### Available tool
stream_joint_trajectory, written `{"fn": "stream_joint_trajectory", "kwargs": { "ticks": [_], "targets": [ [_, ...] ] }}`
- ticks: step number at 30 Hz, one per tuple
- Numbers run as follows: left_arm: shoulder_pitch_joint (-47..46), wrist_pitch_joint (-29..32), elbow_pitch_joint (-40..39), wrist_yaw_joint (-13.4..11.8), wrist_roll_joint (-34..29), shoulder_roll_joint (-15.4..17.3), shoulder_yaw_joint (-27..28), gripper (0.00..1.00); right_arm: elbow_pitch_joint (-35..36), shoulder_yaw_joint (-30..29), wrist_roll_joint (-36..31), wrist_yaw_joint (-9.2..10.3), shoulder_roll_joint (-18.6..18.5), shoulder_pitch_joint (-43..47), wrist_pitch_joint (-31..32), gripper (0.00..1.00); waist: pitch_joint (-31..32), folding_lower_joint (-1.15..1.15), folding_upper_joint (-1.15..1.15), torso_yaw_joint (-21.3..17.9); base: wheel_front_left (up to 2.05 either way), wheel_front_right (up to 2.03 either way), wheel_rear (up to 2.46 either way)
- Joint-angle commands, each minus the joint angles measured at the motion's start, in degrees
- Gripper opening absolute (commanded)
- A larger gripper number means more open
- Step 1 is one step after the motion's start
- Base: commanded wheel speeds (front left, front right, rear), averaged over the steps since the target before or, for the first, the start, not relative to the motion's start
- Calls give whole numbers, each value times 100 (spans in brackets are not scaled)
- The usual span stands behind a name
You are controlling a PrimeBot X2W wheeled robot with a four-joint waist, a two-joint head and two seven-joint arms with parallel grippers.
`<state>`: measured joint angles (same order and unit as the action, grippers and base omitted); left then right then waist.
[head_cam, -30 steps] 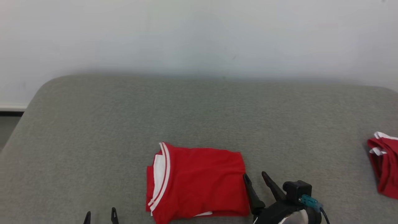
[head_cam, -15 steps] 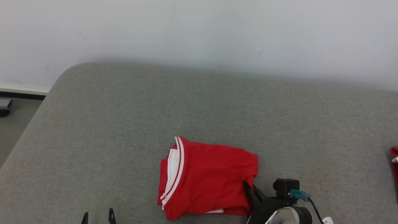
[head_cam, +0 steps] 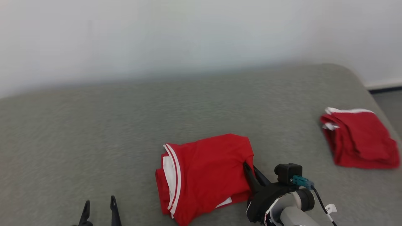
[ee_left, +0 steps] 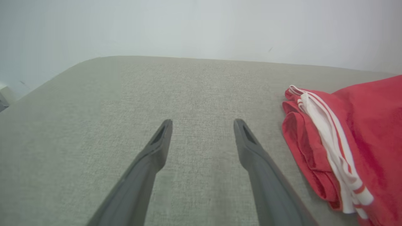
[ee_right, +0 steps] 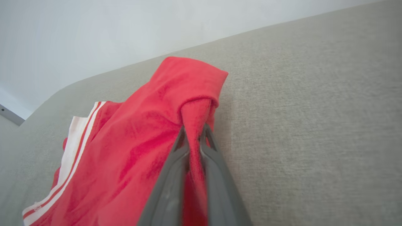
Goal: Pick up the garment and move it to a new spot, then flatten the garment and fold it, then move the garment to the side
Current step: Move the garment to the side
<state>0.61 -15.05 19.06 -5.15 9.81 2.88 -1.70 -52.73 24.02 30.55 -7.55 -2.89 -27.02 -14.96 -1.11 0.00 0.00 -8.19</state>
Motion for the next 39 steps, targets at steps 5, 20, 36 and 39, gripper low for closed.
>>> {"fn": "stream_joint_trajectory", "kwargs": {
  "ticks": [5, 20, 36, 39],
  "targets": [
    [-393, -17, 23, 5, -15, 0, -140, 100, 178, -169, -70, 17, -45, -9, -27, 0, -375, 0, 0, -2049, 0, 0, 0],
    [-742, -17, 410, 114, -214, 12, -345, 100, 589, -170, -634, 17, -2, -273, -27, 0, -710, 0, 0, -2184, 0, 0, 0],
    [-432, -17, 194, 80, -373, 6, -50, 100, -588, -420, -1254, 17, -1678, -2367, -27, 0, -911, 0, 0, -1207, 0, 0, 0],
    [-461, -17, 224, 70, -433, 6, -51, 100, -1077, -766, -1488, 17, -1968, -2520, -25, 3, -968, 0, 0, -1062, 0, 0, 0]
  ]
}}
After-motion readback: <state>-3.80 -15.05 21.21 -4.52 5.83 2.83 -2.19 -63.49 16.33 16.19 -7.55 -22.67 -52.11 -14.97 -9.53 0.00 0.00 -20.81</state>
